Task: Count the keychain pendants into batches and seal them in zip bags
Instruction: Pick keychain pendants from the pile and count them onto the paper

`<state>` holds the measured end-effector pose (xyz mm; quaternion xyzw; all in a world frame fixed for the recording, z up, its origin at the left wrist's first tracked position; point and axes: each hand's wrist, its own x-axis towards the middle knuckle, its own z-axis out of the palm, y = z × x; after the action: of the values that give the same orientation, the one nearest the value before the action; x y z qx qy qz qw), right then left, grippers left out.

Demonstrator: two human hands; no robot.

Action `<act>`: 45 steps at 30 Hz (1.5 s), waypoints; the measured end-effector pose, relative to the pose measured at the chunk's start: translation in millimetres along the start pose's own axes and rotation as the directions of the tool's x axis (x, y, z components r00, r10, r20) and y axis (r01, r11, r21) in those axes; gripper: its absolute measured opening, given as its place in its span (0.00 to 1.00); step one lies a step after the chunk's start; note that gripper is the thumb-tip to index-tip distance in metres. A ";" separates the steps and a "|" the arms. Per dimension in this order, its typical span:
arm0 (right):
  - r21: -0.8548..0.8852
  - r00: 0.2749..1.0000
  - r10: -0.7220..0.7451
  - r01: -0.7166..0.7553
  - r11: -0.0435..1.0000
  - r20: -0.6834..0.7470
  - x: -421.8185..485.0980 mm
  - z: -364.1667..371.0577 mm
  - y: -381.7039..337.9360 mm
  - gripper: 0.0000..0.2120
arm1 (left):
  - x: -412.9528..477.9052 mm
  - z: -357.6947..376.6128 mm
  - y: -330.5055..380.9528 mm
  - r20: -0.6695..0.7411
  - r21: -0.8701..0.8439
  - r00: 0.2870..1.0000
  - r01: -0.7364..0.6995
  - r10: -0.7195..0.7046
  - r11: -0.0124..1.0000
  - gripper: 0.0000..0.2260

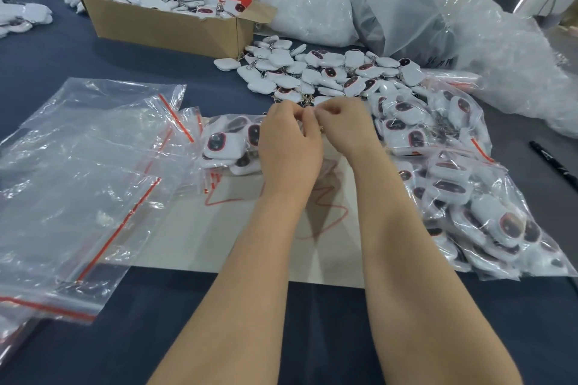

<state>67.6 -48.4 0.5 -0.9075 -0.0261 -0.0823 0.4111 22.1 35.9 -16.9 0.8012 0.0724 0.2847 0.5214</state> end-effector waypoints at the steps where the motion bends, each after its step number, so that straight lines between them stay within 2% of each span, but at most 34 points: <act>1: -0.071 0.990 0.043 -0.052 0.996 -0.131 4.0 2.6 2.2 0.11 | -0.3 0.5 -0.1 0.002 0.005 1.000 -0.001 0.001 1.000 0.06; 2: -0.153 0.979 0.061 -0.091 0.984 -0.194 8.9 5.2 4.8 0.13 | -0.5 0.7 0.0 0.000 0.007 1.000 -0.004 0.004 1.000 0.07; 3: -0.243 0.982 0.060 -0.103 0.965 -0.177 15.3 8.5 7.6 0.15 | -0.3 0.7 0.2 -0.003 0.008 1.000 -0.006 0.006 1.000 0.07; 6: -0.469 0.993 0.109 -0.081 0.880 0.033 32.5 20.1 9.5 0.16 | -0.1 1.1 0.1 -0.011 0.004 1.000 -0.003 0.003 1.000 0.06; 8: -0.480 0.977 0.189 -0.119 0.869 0.099 38.5 27.2 8.3 0.18 | -0.5 1.7 -0.5 -0.004 0.004 1.000 -0.003 0.003 1.000 0.06; 14: -0.442 0.961 0.266 -0.205 0.873 0.079 42.4 33.1 8.4 0.22 | -0.5 2.1 -1.0 0.007 0.003 1.000 0.004 -0.004 1.000 0.05; 17: -0.385 0.965 0.263 -0.236 0.892 0.017 39.3 33.4 9.3 0.24 | -0.3 2.0 -0.9 0.006 0.004 1.000 0.007 -0.007 1.000 0.06; 19: -0.365 0.974 0.211 -0.225 0.903 -0.079 37.7 32.4 11.3 0.22 | -0.2 1.5 -0.4 0.005 -0.001 1.000 0.010 -0.010 1.000 0.06; 21: -0.236 0.972 0.122 -0.169 0.957 -0.201 37.0 29.1 13.1 0.20 | -0.4 1.1 0.7 0.007 -0.016 1.000 0.015 -0.015 1.000 0.05; 23: -0.024 0.950 0.077 -0.088 0.996 -0.302 33.4 25.5 12.7 0.17 | -0.8 0.8 1.5 0.011 -0.025 1.000 0.022 -0.021 0.999 0.05; 26: 0.285 0.915 0.168 -0.062 0.957 -0.368 25.4 15.9 9.5 0.13 | -1.1 0.6 2.1 0.017 -0.012 1.000 0.023 -0.023 1.000 0.05; 28: 0.560 0.910 0.289 -0.079 0.825 -0.297 19.6 9.1 8.4 0.13 | -1.1 0.3 2.3 0.022 -0.008 1.000 0.023 -0.023 1.000 0.05; 31: 0.746 0.898 0.406 -0.152 0.648 -0.170 14.8 1.9 14.6 0.20 | -0.9 0.8 1.4 0.017 -0.004 1.000 0.015 -0.015 1.000 0.06; 32: 0.802 0.897 0.424 -0.162 0.575 -0.123 11.8 0.5 15.8 0.18 | -1.0 1.0 1.4 0.013 0.000 1.000 0.013 -0.013 1.000 0.06; 34: 0.916 0.896 0.443 -0.173 0.361 -0.006 5.8 -0.1 15.8 0.04 | -1.1 0.9 1.3 0.006 0.000 1.000 0.007 -0.007 1.000 0.07; 36: 0.970 0.889 0.452 -0.173 0.172 0.079 0.6 1.9 16.0 0.03 | -1.2 0.9 1.2 0.004 0.001 1.000 0.003 -0.003 1.000 0.06; 38: 0.986 0.896 0.428 -0.158 0.059 0.118 -3.3 4.7 15.7 0.02 | -1.5 1.6 0.8 0.008 0.005 1.000 0.002 -0.002 1.000 0.06; 40: 0.989 0.909 0.398 -0.143 0.028 0.120 -4.0 6.7 14.6 0.02 | -1.8 2.1 0.5 0.012 0.006 1.000 0.005 -0.005 1.000 0.05; 45: 0.974 0.928 0.369 -0.124 0.188 0.046 -4.1 7.8 12.2 0.03 | -1.2 2.0 -0.1 0.017 0.011 1.000 0.008 -0.008 1.000 0.05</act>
<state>65.9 -50.5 -14.4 -0.4361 0.1165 -0.0710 0.8895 22.3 33.8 -18.0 0.8063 0.0725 0.2753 0.5185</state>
